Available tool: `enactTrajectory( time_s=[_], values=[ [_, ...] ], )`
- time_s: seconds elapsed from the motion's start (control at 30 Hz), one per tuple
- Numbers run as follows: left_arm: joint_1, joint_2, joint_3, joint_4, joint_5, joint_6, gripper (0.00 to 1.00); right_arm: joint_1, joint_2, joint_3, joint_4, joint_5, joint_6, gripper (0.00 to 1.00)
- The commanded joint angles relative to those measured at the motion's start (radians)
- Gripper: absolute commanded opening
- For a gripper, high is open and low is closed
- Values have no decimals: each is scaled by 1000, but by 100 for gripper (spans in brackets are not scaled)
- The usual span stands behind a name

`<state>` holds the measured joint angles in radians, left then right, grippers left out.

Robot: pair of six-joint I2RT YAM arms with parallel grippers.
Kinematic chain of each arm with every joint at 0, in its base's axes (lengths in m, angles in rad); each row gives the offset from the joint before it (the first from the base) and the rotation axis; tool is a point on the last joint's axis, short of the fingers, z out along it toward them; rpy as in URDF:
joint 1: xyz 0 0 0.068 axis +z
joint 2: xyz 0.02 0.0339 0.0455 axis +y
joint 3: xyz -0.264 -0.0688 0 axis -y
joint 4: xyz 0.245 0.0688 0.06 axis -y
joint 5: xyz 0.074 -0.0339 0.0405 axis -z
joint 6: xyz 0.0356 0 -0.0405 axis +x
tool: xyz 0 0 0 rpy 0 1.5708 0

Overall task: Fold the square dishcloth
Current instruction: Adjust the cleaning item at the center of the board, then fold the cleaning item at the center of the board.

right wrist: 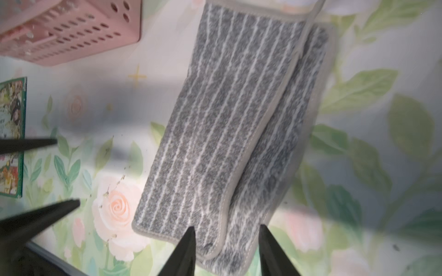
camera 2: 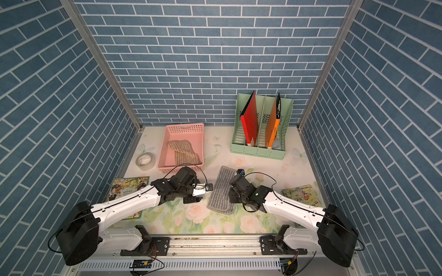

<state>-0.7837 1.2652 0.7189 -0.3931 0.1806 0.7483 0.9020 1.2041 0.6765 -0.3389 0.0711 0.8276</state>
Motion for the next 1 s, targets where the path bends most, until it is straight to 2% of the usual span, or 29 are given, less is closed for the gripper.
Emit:
enactTrajectory(
  time_s=[0.0,0.2,0.43,0.8,0.97],
  values=[
    [-48,-15,-47,-75,91,55,61,-90,51,33,21,-73,-110,42],
    [-168,69,-67,23,61,23,60,-155,272,190,81,-140,-195,38],
    [-266,139,-24,68,0,27,60,-208,440,272,153,-244,-225,36],
    [-316,190,77,63,-30,40,60,-269,505,219,199,-266,-238,32],
    [-340,217,116,-17,-6,45,58,-279,511,178,213,-261,-240,31]
  ],
)
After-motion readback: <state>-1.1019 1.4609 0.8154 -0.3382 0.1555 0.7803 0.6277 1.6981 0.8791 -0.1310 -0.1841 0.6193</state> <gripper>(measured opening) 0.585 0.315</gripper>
